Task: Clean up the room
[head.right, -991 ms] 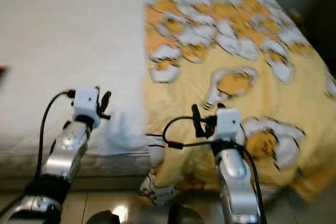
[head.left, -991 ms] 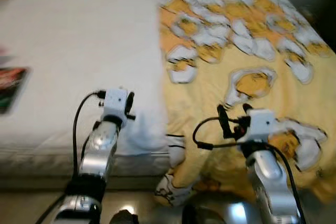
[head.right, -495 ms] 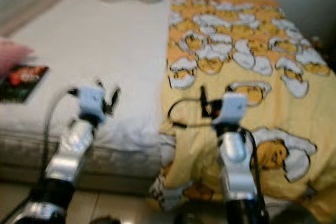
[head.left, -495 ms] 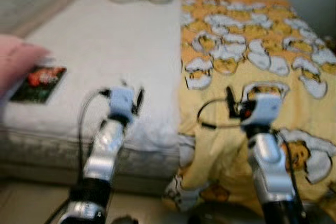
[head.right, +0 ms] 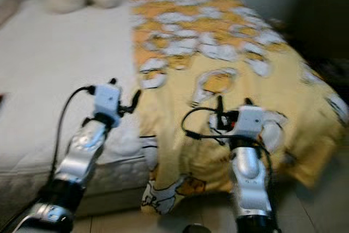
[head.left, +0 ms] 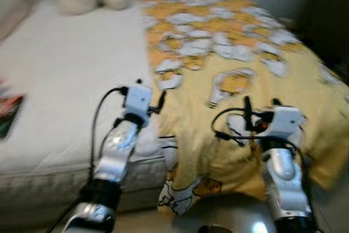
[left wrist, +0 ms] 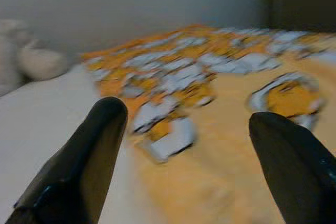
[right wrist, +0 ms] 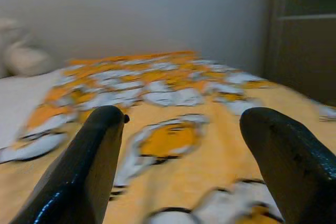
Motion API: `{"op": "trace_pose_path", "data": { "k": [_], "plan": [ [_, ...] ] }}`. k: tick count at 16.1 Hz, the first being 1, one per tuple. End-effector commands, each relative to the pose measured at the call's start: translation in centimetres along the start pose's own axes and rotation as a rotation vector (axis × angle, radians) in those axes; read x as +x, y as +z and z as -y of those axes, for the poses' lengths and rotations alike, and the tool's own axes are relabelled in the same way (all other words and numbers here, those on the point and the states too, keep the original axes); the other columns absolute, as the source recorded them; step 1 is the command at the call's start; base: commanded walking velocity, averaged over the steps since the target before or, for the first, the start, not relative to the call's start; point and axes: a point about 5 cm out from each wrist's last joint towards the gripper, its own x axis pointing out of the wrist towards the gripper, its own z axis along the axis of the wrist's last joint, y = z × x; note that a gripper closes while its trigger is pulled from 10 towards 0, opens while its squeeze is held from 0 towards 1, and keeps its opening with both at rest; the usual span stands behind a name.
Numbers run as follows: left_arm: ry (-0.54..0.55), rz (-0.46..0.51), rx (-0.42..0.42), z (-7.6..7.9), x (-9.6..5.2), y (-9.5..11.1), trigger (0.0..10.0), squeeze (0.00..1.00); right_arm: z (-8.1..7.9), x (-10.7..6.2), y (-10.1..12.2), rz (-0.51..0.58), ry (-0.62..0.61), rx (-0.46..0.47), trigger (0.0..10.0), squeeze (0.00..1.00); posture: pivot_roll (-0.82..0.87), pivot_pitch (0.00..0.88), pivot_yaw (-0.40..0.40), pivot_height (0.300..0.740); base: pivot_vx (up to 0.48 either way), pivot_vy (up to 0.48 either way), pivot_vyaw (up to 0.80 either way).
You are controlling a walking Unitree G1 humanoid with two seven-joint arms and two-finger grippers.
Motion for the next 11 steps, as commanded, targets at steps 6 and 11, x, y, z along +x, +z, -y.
{"op": "trace_pose_path", "data": {
  "k": [6,11],
  "plan": [
    [-0.059,-0.058,-0.041,0.9,2.0,0.0,10.0,0.0,-0.5,0.2,0.1,0.0,0.052,-0.029,10.0,0.0,-0.16,0.0,0.055,0.74,0.0,0.284,-0.38],
    [-0.068,-0.094,0.025,1.1,2.4,-0.5,10.0,0.0,-0.7,0.0,0.0,-0.004,0.059,-0.029,10.0,0.0,-0.17,0.0,0.067,0.74,0.113,0.433,-0.1]
  ]
}}
